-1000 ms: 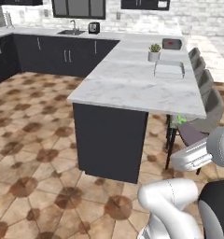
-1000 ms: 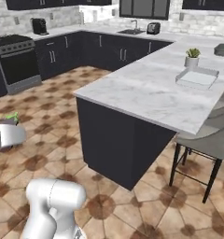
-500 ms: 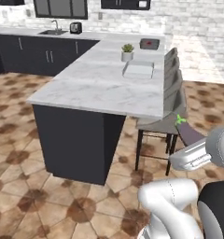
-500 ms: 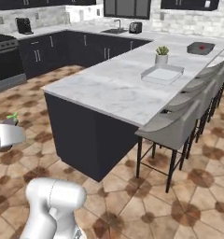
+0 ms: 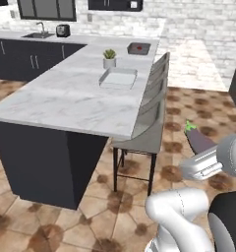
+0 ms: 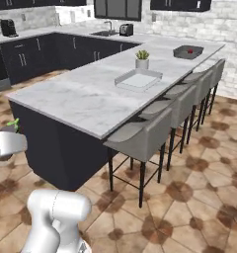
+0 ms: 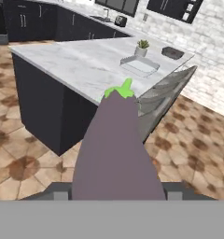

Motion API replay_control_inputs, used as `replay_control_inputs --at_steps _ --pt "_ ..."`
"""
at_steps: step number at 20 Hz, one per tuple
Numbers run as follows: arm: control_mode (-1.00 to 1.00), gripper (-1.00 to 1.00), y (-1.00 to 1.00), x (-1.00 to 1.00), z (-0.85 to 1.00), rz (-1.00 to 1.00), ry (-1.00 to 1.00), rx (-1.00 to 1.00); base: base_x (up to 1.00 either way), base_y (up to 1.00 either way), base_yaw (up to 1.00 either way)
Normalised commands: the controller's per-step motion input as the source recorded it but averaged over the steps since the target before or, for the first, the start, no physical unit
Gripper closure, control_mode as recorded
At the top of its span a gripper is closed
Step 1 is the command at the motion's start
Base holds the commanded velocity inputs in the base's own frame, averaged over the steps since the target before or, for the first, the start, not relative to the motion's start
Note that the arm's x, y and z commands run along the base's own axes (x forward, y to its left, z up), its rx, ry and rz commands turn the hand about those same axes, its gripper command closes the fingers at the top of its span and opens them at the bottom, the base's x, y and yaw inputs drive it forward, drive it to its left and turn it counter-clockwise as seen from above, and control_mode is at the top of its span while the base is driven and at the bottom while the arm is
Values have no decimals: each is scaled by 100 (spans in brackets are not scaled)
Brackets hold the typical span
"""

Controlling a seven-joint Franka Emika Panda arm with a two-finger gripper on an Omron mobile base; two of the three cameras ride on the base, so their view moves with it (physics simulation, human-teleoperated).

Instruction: Place the cold items (eggplant and bell pepper) from the fridge in one tupperware on the dining counter. Place the warm items (hot dog and kebab skewer) in the stove area in another tupperware.

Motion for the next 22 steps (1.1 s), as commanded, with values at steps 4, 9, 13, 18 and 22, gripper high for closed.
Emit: replay_control_inputs --at_steps 4,9,13,18,22 --pt "100 100 0 0 0 0 0 0 55 -100 0" --pt "100 100 0 0 0 0 0 0 61 -100 0" --pt "100 100 0 0 0 0 0 0 64 -100 0" --pt "100 100 0 0 0 0 0 0 66 -100 0" --pt "100 100 0 0 0 0 0 0 72 -100 0"
